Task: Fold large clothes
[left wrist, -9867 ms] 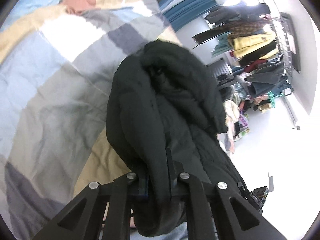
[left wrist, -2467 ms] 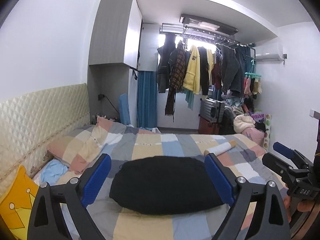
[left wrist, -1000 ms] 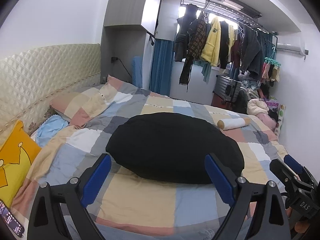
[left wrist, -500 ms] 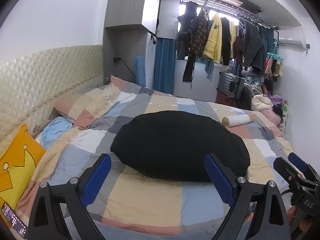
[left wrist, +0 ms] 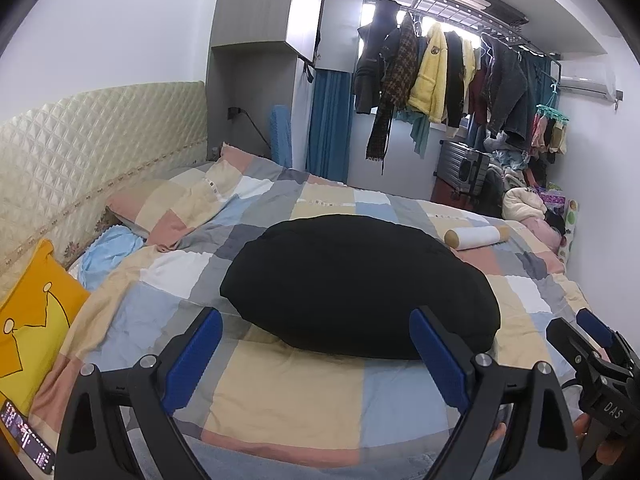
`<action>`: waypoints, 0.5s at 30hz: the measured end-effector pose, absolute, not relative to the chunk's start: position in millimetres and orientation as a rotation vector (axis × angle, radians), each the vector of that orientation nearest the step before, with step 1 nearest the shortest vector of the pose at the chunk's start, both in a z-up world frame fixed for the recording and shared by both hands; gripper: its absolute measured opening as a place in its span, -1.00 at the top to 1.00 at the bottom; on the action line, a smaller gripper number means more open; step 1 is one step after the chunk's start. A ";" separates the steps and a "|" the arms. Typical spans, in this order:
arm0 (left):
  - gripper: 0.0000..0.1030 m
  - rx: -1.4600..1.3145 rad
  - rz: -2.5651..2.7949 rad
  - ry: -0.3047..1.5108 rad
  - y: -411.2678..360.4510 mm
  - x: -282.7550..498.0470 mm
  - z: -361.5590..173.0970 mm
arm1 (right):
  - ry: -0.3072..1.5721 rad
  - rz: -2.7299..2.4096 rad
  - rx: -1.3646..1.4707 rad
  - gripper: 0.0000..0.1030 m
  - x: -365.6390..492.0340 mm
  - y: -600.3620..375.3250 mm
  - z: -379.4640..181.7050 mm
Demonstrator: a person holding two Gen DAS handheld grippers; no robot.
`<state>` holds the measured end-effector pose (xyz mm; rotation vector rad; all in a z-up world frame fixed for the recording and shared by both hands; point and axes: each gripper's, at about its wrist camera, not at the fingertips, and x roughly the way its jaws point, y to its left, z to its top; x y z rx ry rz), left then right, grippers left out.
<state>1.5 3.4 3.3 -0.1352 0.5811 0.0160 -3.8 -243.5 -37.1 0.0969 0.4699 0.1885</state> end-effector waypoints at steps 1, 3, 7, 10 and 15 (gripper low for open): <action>-0.84 -0.136 0.017 0.583 4.5 1.8 2.8 | 0.470 0.189 0.097 -1.00 -3.9 -243.5 -37.2; -0.84 -0.143 0.012 0.588 5.8 1.9 1.9 | 0.470 0.187 0.095 -1.00 -4.7 -244.2 -37.6; -0.84 -0.156 -0.009 0.595 6.4 3.2 1.9 | 0.469 0.187 0.097 -1.00 -4.4 -244.3 -37.5; -0.84 -0.133 0.010 0.598 3.6 4.4 1.5 | 0.479 0.179 0.093 -1.00 -3.2 -243.4 -37.4; -0.84 -0.115 0.013 0.605 -1.0 6.1 0.7 | 0.485 0.173 0.089 -1.00 -4.3 -245.8 -36.6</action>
